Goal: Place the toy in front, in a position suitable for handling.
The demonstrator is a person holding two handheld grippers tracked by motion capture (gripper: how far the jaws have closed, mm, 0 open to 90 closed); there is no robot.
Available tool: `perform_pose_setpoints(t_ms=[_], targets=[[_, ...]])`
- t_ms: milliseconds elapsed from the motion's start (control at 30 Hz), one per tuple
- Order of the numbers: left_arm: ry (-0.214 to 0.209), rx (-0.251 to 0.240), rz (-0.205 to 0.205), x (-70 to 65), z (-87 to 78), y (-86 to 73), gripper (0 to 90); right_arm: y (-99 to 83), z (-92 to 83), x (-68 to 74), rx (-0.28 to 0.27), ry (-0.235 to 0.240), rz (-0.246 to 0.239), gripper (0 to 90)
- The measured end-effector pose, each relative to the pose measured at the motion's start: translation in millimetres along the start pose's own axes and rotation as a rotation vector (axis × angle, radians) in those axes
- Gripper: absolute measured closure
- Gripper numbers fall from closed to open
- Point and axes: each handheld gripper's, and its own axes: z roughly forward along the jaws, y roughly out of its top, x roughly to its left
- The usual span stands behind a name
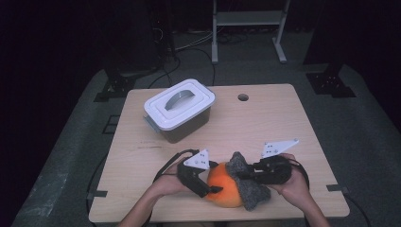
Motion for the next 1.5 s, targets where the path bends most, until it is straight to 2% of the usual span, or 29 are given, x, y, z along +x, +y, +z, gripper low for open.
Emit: perform_pose_setpoints(t_ms=[33, 100, 133, 167, 233, 367, 433, 500, 600, 700, 833, 967, 1033, 1133, 1200, 1267, 1367, 1500], targets=[[0.005, -0.020, 0.013, -1.2, -0.9, 2.9, 16.3, 0.5, 1.1, 0.5, 0.003, -0.003, -0.003, 70.1], [-0.004, -0.067, 0.013, -3.8, -0.4, 7.1, 14.3, 1.6, 4.2, 1.8, -0.006, -0.003, -0.010, 70.1], [-0.004, -0.069, 0.023, -5.1, 1.4, 9.2, 14.4, 2.2, 5.8, 2.4, -0.012, 0.005, -0.012, 69.9], [0.010, -0.053, 0.038, -6.5, 3.8, 10.4, 15.1, 2.9, 7.4, 3.6, -0.012, 0.007, -0.016, 69.4], [0.005, -0.036, 0.045, -7.4, 8.1, 7.9, 18.2, 3.7, 8.4, 4.7, -0.007, 0.001, -0.028, 69.2], [0.000, -0.001, 0.017, 2.7, 3.3, -2.9, 20.7, -2.6, 6.1, -1.2, 0.000, -0.002, -0.009, 69.1], [-0.012, -0.004, -0.018, 7.7, -0.8, -10.1, 20.6, -7.6, 6.0, -6.4, -0.001, 0.007, 0.023, 69.1], [-0.012, -0.012, -0.019, 8.2, -2.3, -10.2, 18.0, -9.4, 8.4, -7.6, -0.008, 0.018, 0.039, 69.1], [-0.009, -0.047, -0.005, 3.8, 0.3, -3.1, 12.7, -5.8, 12.2, -3.9, -0.009, 0.014, 0.022, 69.1], [-0.001, 0.001, 0.035, 0.4, 6.4, -0.4, 14.0, -3.7, 15.2, -0.3, -0.005, 0.017, 0.008, 69.1], [0.001, 0.024, 0.021, 5.3, 3.9, -6.4, 19.0, -7.7, 13.6, -3.0, -0.006, 0.017, 0.016, 69.0], [-0.008, 0.017, -0.025, 11.2, -0.5, -13.4, 18.9, -11.5, 14.1, -6.2, 0.007, 0.006, 0.031, 68.9], [-0.003, 0.013, -0.013, 10.1, -1.2, -10.5, 16.4, -9.1, 14.6, -4.5, 0.004, 0.001, 0.023, 68.9], [-0.009, -0.025, -0.003, 6.5, 0.8, -5.1, 12.9, -5.6, 16.3, -0.9, -0.009, -0.001, 0.004, 68.8], [0.000, 0.001, 0.002, 4.6, 4.3, -3.8, 13.8, -5.4, 17.9, -0.5, -0.012, 0.010, 0.003, 68.8], [0.006, 0.014, 0.010, 5.8, 3.8, -5.2, 19.7, -7.7, 18.6, -1.7, -0.009, 0.005, 0.003, 68.8], [0.011, 0.012, -0.010, 9.5, 1.3, -9.3, 25.1, -12.4, 17.9, -5.9, -0.018, 0.008, 0.020, 68.8], [0.003, 0.002, -0.060, 19.3, -4.7, -18.7, 26.4, -18.7, 18.6, -11.4, 0.007, 0.003, 0.044, 68.6]])
